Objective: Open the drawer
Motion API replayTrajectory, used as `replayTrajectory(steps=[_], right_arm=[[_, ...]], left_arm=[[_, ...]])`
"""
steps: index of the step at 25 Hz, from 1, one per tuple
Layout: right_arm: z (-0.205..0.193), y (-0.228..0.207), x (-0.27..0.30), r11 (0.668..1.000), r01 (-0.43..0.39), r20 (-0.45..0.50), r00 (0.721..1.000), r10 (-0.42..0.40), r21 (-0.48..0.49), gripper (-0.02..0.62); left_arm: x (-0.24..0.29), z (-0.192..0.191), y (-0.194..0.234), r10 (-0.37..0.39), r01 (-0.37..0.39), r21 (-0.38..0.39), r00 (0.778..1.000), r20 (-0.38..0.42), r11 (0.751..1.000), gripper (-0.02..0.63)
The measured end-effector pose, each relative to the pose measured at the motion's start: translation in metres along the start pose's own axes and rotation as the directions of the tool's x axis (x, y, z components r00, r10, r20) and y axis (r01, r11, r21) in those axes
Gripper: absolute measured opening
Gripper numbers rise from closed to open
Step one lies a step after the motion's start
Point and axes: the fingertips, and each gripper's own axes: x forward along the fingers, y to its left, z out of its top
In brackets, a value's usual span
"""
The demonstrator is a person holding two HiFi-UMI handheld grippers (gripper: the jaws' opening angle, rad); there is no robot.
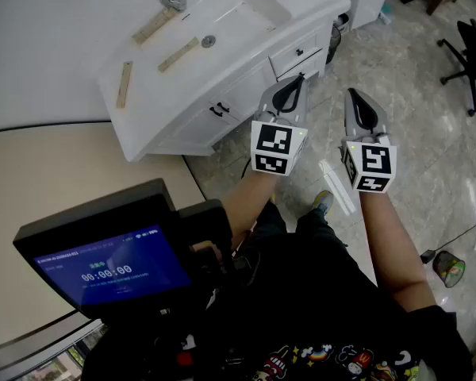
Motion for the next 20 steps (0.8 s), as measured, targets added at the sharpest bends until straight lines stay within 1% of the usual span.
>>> replayTrajectory(steps=[3, 6, 11, 14, 16, 20], right_arm=[[0.004, -0.004, 0.001, 1.000, 0.017, 0.003, 1.000, -0.017, -0.006, 0.021], [0.006, -0.006, -0.001, 1.000, 0.026, 0.004, 1.000, -0.026, -0.009, 0.021], [0.009, -0.009, -0.003, 1.000, 0.021, 0.004, 1.000, -0.020, -0.008, 0.021], [0.012, -0.014, -0.001, 1.000, -0.001, -0.015, 1.000, 0.001, -0.013, 0.023], [0.005, -0.018, 0.000, 1.000, -0.027, -0.025, 0.999, 0.026, -0.013, 0.023], [-0.030, -0.020, 0.009, 0.998, -0.056, -0.005, 0.998, 0.056, -0.023, 0.023]], left_arm=[[0.004, 0.003, -0.001, -0.021, 0.021, 0.006, 1.000, 0.004, 1.000, 0.000], [0.005, 0.005, 0.000, -0.024, 0.024, 0.002, 1.000, 0.005, 1.000, 0.000], [0.006, 0.011, 0.001, -0.027, 0.027, 0.000, 1.000, 0.006, 1.000, 0.000], [0.010, 0.016, -0.001, -0.020, 0.020, -0.006, 1.000, -0.008, 1.000, 0.000], [0.014, 0.013, -0.005, -0.007, 0.007, -0.007, 1.000, -0.017, 1.000, 0.000], [0.023, -0.020, -0.010, 0.012, -0.011, 0.009, 1.000, -0.014, 1.000, 0.000]])
